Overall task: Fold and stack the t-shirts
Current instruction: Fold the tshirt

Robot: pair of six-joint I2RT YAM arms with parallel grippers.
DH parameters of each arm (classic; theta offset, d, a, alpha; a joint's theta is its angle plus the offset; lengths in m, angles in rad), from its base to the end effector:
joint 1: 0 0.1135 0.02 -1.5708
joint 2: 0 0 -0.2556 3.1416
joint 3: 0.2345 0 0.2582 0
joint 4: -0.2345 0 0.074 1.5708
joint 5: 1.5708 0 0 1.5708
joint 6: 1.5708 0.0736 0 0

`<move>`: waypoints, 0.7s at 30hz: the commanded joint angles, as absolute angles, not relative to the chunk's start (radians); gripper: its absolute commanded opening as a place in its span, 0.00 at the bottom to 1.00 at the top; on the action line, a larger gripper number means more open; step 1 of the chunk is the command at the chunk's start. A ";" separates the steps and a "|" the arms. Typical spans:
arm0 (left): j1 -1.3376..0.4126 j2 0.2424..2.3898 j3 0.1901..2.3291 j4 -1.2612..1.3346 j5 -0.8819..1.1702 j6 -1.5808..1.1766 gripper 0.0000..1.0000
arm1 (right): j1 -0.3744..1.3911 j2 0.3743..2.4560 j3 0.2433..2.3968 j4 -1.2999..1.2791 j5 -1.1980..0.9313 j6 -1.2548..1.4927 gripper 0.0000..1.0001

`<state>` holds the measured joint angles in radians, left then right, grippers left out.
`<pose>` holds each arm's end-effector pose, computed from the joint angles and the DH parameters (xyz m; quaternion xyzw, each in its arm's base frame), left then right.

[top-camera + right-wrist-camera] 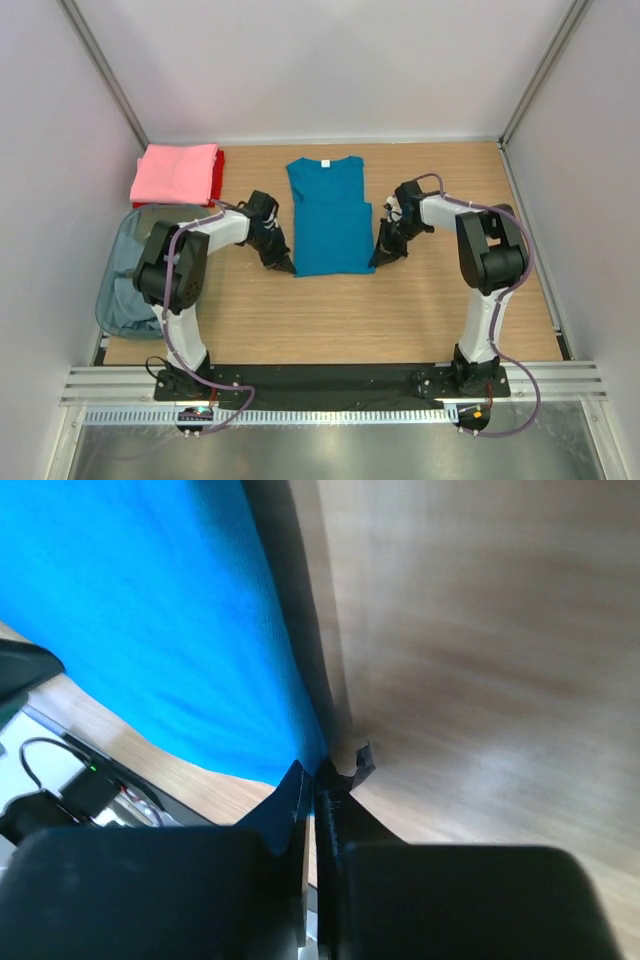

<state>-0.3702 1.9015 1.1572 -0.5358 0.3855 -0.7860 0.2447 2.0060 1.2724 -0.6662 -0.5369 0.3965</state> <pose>0.3341 -0.1594 0.0930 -0.1733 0.9559 -0.2364 0.0155 0.3574 0.1281 0.0864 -0.0503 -0.9596 -0.2767 0.0051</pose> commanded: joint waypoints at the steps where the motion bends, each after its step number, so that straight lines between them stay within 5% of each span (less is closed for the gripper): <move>1: -0.370 1.838 1.097 -0.543 0.396 -0.810 0.00 | 0.262 1.921 1.200 -0.664 -0.480 0.393 0.02; 9: -0.370 1.724 0.957 -0.614 0.396 -0.833 0.01 | 0.287 1.772 1.025 -0.669 -0.434 0.469 0.01; 10: -0.371 1.709 0.945 -0.615 0.399 -0.838 0.07 | 0.293 1.760 1.011 -0.667 -0.430 0.480 0.01; 15: -0.371 1.637 0.888 -0.577 0.466 -0.853 0.31 | 0.327 1.684 0.945 -0.657 -0.428 0.521 0.40; 21: -0.374 1.646 0.865 -0.462 0.569 -0.871 0.41 | 0.333 1.600 0.899 -0.652 -0.437 0.568 0.52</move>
